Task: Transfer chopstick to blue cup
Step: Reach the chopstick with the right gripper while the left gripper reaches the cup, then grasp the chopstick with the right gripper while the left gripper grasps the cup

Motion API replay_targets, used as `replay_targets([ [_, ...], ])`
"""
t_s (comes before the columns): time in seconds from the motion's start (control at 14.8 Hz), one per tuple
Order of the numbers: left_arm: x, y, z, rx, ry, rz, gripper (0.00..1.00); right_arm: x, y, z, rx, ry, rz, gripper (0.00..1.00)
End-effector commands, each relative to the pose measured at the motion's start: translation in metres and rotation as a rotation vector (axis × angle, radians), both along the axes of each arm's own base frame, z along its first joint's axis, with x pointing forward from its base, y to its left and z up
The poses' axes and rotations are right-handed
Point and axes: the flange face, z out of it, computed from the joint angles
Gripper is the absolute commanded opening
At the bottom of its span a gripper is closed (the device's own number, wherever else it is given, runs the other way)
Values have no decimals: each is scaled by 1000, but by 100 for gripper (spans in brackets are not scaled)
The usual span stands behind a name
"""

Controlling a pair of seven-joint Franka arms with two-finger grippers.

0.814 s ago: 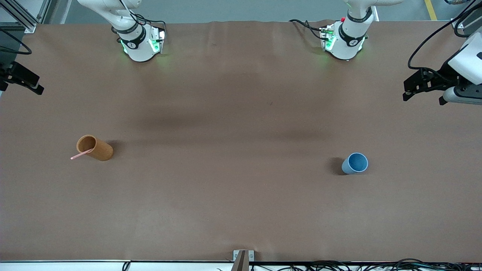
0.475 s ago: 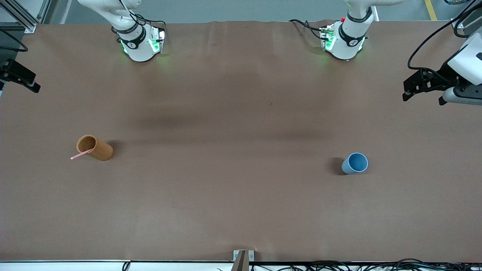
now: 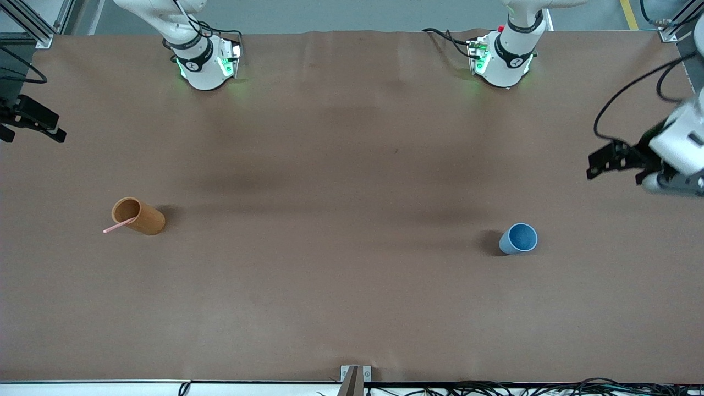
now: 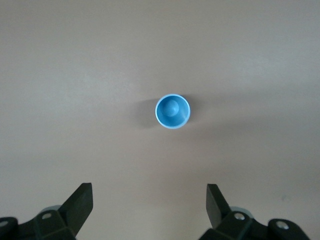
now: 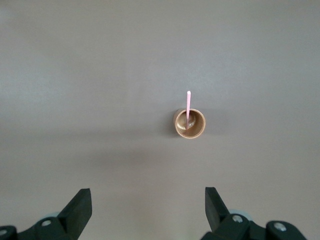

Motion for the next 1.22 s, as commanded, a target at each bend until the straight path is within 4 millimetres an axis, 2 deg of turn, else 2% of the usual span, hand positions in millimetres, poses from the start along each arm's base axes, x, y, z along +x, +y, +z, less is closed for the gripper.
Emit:
replay_targets([
  [0.0, 40, -2, -84, -22, 38, 4, 100, 1, -9, -29, 1, -12, -4, 100],
  [0.14, 48, -5, -142, -26, 13, 21, 100, 8, -19, -72, -3, -15, -23, 99],
  [0.2, 49, -5, -163, -27, -2, 26, 100, 12, -26, -87, -2, -14, -32, 98],
  [0.41, 52, -8, -228, -32, 11, 32, 100, 50, -65, -149, 7, 48, -91, 95],
  [0.47, 53, -11, -246, -38, 7, 42, 100, 64, -73, -176, 11, 79, -102, 92],
  [0.61, 51, -17, -266, -40, 15, 60, 100, 85, -83, -214, 19, 104, -121, 90],
  [0.75, 42, -16, -286, -37, 22, 62, 100, 106, -82, -232, 19, 97, -113, 87],
  [0.81, 39, -16, -295, -37, 19, 64, 96, 114, -87, -237, 12, 97, -111, 81],
  [0.88, 38, -16, -303, -37, 18, 65, 83, 119, -91, -243, 5, 103, -111, 71],
  [0.95, 38, -16, -308, -34, 19, 60, 59, 122, -89, -251, 4, 114, -111, 60],
  [1.02, 37, -16, -309, -30, 21, 48, 29, 124, -84, -260, 0, 122, -103, 53],
  [1.08, 37, -18, -308, -29, 18, 35, 5, 127, -83, -272, -14, 137, -96, 48],
  [1.15, 37, -20, -308, -25, 17, 29, 0, 131, -86, -281, -34, 147, -92, 47],
])
